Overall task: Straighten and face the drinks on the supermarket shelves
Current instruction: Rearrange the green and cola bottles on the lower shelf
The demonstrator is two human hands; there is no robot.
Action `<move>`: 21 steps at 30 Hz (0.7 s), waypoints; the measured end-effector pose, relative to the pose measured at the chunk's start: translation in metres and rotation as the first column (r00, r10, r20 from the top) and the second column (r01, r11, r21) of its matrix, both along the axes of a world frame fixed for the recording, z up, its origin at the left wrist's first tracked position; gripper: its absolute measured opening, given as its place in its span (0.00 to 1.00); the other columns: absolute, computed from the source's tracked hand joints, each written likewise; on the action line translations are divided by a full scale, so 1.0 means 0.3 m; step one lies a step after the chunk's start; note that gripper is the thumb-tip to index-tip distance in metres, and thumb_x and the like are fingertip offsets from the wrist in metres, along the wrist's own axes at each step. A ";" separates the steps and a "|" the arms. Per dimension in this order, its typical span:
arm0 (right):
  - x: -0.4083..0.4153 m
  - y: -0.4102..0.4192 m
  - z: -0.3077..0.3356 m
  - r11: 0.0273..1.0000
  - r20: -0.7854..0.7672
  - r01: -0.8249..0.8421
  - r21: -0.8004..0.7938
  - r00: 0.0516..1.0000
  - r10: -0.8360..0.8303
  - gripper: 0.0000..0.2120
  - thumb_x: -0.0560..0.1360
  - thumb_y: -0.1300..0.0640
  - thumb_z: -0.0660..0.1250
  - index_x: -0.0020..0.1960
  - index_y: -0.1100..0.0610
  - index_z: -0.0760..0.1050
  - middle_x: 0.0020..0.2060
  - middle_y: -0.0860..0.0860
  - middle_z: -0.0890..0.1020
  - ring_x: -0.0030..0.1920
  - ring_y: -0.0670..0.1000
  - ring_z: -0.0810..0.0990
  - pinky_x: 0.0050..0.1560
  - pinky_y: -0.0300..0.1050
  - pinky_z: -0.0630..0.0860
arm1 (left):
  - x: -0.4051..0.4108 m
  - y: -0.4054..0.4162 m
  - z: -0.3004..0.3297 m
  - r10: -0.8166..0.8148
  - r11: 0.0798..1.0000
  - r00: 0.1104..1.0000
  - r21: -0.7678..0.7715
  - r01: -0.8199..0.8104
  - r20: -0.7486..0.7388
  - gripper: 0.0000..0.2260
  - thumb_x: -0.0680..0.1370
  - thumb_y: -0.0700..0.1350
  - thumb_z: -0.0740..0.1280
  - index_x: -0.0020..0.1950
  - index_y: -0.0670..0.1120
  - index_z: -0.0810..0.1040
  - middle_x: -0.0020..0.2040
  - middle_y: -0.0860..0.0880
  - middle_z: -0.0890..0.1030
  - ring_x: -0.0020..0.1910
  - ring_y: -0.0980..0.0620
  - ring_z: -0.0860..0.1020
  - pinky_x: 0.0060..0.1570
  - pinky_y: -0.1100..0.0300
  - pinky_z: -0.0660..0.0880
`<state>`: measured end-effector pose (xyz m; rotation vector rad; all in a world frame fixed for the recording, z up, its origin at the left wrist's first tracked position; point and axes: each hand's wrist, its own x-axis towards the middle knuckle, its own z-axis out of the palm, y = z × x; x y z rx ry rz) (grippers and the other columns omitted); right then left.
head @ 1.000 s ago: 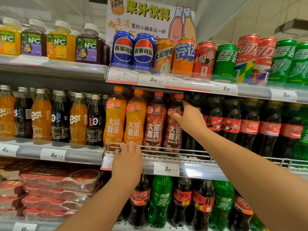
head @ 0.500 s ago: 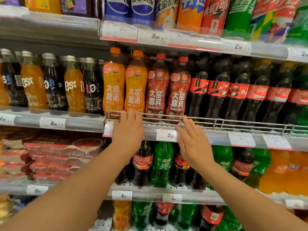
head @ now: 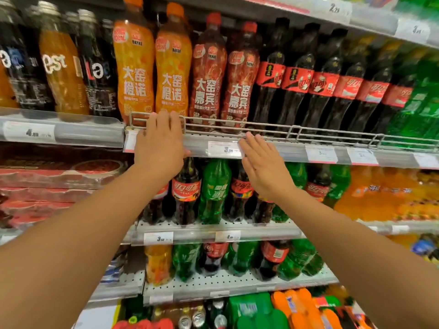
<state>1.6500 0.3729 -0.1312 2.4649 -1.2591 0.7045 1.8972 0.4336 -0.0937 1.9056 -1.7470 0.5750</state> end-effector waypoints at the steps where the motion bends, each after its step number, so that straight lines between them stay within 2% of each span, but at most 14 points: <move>1: -0.036 0.001 0.004 0.999 -0.035 -0.016 0.035 0.999 0.017 0.23 0.84 0.51 0.49 0.78 0.53 0.55 0.78 0.52 0.52 0.78 0.54 0.48 0.77 0.55 0.47 | 0.005 0.000 -0.011 -0.013 1.000 0.999 0.007 0.013 -0.030 0.38 0.76 0.53 0.69 0.76 0.40 0.52 0.72 0.40 0.59 0.71 0.38 0.58 0.64 0.42 0.67; 3: -0.123 0.001 0.018 0.997 -0.088 -0.001 0.076 0.996 0.008 0.23 0.84 0.51 0.51 0.78 0.51 0.54 0.78 0.52 0.52 0.78 0.56 0.48 0.76 0.58 0.49 | 0.012 -0.001 -0.025 -0.035 0.999 0.994 0.026 0.038 -0.103 0.37 0.78 0.52 0.65 0.78 0.43 0.47 0.76 0.41 0.54 0.74 0.38 0.54 0.70 0.42 0.60; 5: -0.230 -0.009 0.031 0.993 -0.119 0.083 0.080 0.990 -0.073 0.24 0.84 0.49 0.50 0.79 0.49 0.53 0.79 0.53 0.51 0.78 0.58 0.48 0.75 0.60 0.50 | 0.014 -0.006 -0.029 -0.035 0.998 0.991 0.044 0.041 -0.132 0.36 0.80 0.52 0.63 0.78 0.45 0.45 0.78 0.42 0.50 0.75 0.39 0.52 0.72 0.42 0.55; 8: -0.402 -0.026 0.032 0.951 -0.095 0.272 0.151 0.961 -0.260 0.26 0.82 0.43 0.45 0.79 0.44 0.46 0.79 0.50 0.46 0.78 0.56 0.44 0.74 0.61 0.45 | 0.003 -0.018 -0.048 0.026 0.995 0.998 0.095 -0.021 -0.059 0.31 0.81 0.51 0.59 0.78 0.45 0.47 0.78 0.41 0.46 0.76 0.39 0.49 0.71 0.39 0.53; 10: -0.464 -0.038 0.015 0.944 -0.117 0.299 0.140 0.952 -0.284 0.26 0.82 0.43 0.45 0.79 0.42 0.42 0.79 0.48 0.44 0.78 0.57 0.42 0.74 0.62 0.44 | -0.016 -0.021 -0.081 0.081 0.991 0.997 0.105 -0.080 -0.012 0.26 0.82 0.48 0.55 0.78 0.48 0.51 0.79 0.41 0.44 0.76 0.41 0.48 0.71 0.39 0.51; 13: -0.474 -0.047 -0.013 0.964 -0.124 0.262 0.041 0.959 -0.255 0.26 0.83 0.46 0.48 0.79 0.46 0.47 0.79 0.50 0.48 0.77 0.60 0.46 0.72 0.63 0.48 | -0.064 -0.010 -0.122 0.142 0.989 0.988 0.040 -0.140 -0.054 0.23 0.82 0.45 0.55 0.77 0.49 0.57 0.79 0.42 0.49 0.76 0.42 0.50 0.69 0.37 0.52; 15: -0.472 -0.051 -0.031 0.969 -0.122 0.245 -0.018 0.962 -0.245 0.26 0.82 0.47 0.51 0.79 0.48 0.51 0.79 0.51 0.52 0.77 0.62 0.50 0.70 0.64 0.52 | -0.112 0.010 -0.143 0.182 0.983 0.982 -0.001 -0.182 -0.047 0.23 0.80 0.42 0.58 0.75 0.45 0.60 0.77 0.39 0.55 0.74 0.38 0.54 0.66 0.34 0.57; 17: -0.477 -0.059 -0.048 0.975 -0.094 0.215 -0.047 0.971 -0.219 0.27 0.81 0.47 0.53 0.79 0.49 0.52 0.78 0.52 0.54 0.76 0.63 0.51 0.69 0.66 0.51 | -0.187 0.038 -0.167 0.226 0.973 0.973 -0.026 -0.228 -0.055 0.23 0.79 0.42 0.60 0.74 0.40 0.61 0.75 0.37 0.59 0.72 0.36 0.57 0.64 0.33 0.61; 19: -0.480 -0.067 -0.062 0.980 -0.057 0.188 -0.066 0.980 -0.192 0.28 0.80 0.47 0.56 0.79 0.50 0.53 0.78 0.52 0.55 0.76 0.64 0.51 0.70 0.67 0.50 | -0.290 0.071 -0.208 0.179 0.984 0.980 0.000 -0.179 -0.085 0.24 0.80 0.44 0.59 0.74 0.37 0.60 0.76 0.37 0.57 0.73 0.36 0.56 0.67 0.36 0.61; 21: -0.476 -0.073 -0.073 0.980 -0.055 0.184 -0.077 0.980 -0.189 0.31 0.79 0.46 0.58 0.79 0.50 0.52 0.78 0.53 0.54 0.76 0.64 0.49 0.70 0.68 0.49 | -0.392 0.099 -0.266 -0.005 0.999 0.993 0.049 0.011 -0.121 0.23 0.82 0.45 0.59 0.75 0.38 0.62 0.78 0.39 0.55 0.75 0.39 0.57 0.71 0.42 0.59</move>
